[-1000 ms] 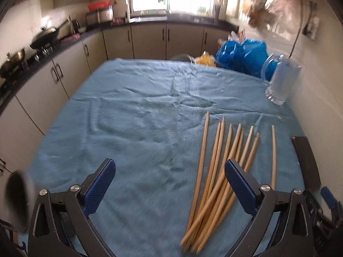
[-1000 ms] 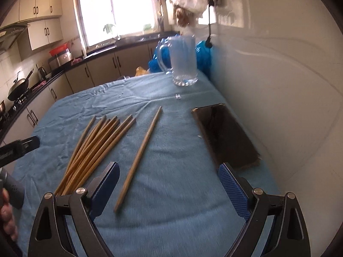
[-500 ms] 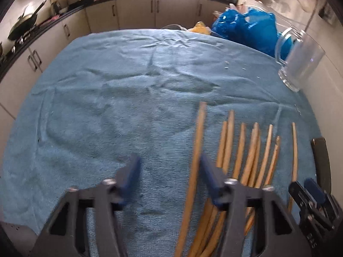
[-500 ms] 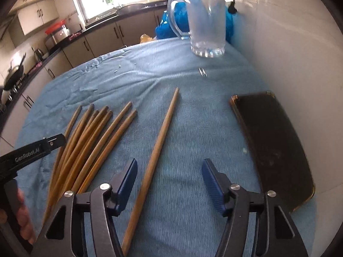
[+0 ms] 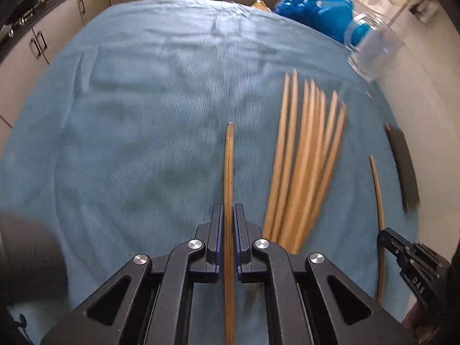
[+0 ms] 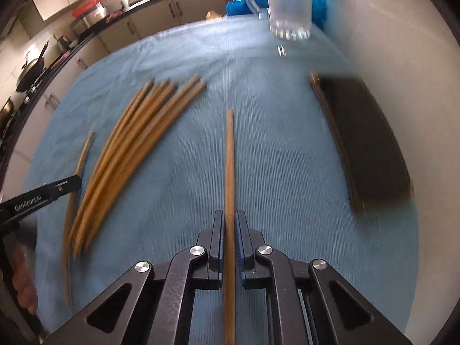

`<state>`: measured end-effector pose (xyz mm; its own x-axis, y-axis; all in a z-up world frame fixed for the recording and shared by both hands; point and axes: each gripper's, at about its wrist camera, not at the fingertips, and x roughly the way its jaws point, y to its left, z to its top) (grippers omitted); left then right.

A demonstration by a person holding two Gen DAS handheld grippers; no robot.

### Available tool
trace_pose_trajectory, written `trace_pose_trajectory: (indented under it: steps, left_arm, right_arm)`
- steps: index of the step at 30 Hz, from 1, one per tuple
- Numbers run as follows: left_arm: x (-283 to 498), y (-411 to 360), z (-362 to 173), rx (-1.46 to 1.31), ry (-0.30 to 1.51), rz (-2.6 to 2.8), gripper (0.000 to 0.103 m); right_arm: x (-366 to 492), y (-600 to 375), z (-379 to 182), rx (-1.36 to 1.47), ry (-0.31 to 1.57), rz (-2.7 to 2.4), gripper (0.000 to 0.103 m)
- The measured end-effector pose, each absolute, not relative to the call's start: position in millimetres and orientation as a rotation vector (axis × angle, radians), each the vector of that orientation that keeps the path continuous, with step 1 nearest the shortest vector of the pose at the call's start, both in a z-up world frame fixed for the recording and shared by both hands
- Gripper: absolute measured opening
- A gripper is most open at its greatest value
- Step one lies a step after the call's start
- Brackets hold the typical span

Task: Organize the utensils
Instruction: 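Carry the chopstick in the left tool and drop it into the dark cup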

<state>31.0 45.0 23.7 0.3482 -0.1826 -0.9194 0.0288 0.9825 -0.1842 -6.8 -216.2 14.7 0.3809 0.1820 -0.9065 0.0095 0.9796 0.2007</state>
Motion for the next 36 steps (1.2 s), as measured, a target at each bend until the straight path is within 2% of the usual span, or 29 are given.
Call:
trace_pose_trajectory:
  steps: [1, 3, 5, 7, 10, 13, 15, 17, 21, 23, 24, 27, 36]
  left_arm:
    - [22.1, 46.2, 23.8, -0.139, 1.212, -0.147, 0.006]
    - [6.3, 50.6, 24.3, -0.139, 1.23, -0.172, 0.006]
    - [3.7, 51.6, 25.7, -0.136, 1.236, -0.179, 0.006]
    - [6.2, 51.9, 27.1, -0.122, 1.22, -0.167, 0.008]
    - [14.1, 53.4, 26.3, -0.122, 1.216, -0.141, 0.013]
    - [24.1, 50.6, 26.6, -0.099, 1.209, -0.115, 0.014]
    - [29.0, 47.5, 26.3, -0.085, 1.208, -0.108, 0.014]
    - [34.3, 44.7, 26.2, -0.077, 1.206, -0.1, 0.014]
    - [43.4, 38.6, 24.2, -0.072, 1.189, -0.095, 0.014]
    - [44.2, 38.9, 24.0, -0.084, 1.179, -0.098, 0.014]
    - [43.5, 39.7, 24.1, -0.091, 1.179, -0.107, 0.006]
    - [30.3, 43.5, 30.7, -0.135, 1.165, -0.143, 0.007]
    - [-46.3, 61.3, 108.7, -0.209, 0.912, -0.288, 0.007]
  right_arm:
    - [-18.0, -218.8, 14.7, 0.191, 1.189, 0.119, 0.009]
    - [-30.1, -221.6, 15.2, 0.199, 1.202, 0.131, 0.016]
    - [-29.5, -221.9, 16.8, 0.191, 1.213, 0.136, 0.037]
    - [-20.9, -217.8, 18.2, 0.147, 1.208, 0.1, 0.046]
    - [-5.0, -210.1, 14.3, 0.11, 1.223, 0.086, 0.046]
    - [14.5, -202.2, 14.2, 0.072, 1.245, 0.068, 0.046]
    - [27.7, -197.4, 13.9, 0.059, 1.269, 0.061, 0.046]
    - [36.5, -191.9, 14.1, 0.035, 1.284, 0.052, 0.038]
    - [51.3, -186.9, 13.7, 0.01, 1.308, 0.047, 0.028]
    - [54.8, -188.6, 14.1, 0.015, 1.307, 0.042, 0.008]
    - [55.0, -189.8, 14.4, 0.014, 1.299, 0.045, 0.007]
    - [43.8, -195.0, 18.6, 0.053, 1.248, 0.066, 0.007]
    - [-24.4, -187.2, 84.3, 0.172, 0.984, 0.191, 0.007]
